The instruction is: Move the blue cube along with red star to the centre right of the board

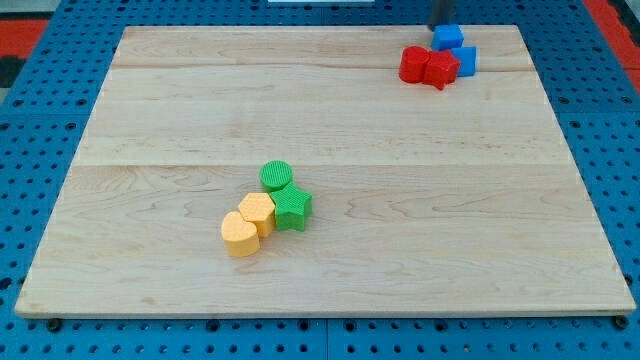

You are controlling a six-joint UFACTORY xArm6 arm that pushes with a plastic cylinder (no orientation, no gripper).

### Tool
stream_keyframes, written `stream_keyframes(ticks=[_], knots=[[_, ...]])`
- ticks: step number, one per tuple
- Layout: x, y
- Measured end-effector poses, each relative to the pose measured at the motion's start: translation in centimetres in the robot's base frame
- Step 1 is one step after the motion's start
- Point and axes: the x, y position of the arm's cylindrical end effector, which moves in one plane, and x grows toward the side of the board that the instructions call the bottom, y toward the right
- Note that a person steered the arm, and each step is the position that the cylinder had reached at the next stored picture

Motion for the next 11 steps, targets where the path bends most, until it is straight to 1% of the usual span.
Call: stream_keyframes(ticks=[2,3,4,5,6,7,8,9,10,11], knots=[[4.6,-3.1],[-0.4,-0.9],[1.0,2.7],[1.0,9.4],[3.2,4.7],[7.0,-1.3],[11.6,-2.3],[12.9,-2.4],[10.0,-1.4],[14.5,0.3]])
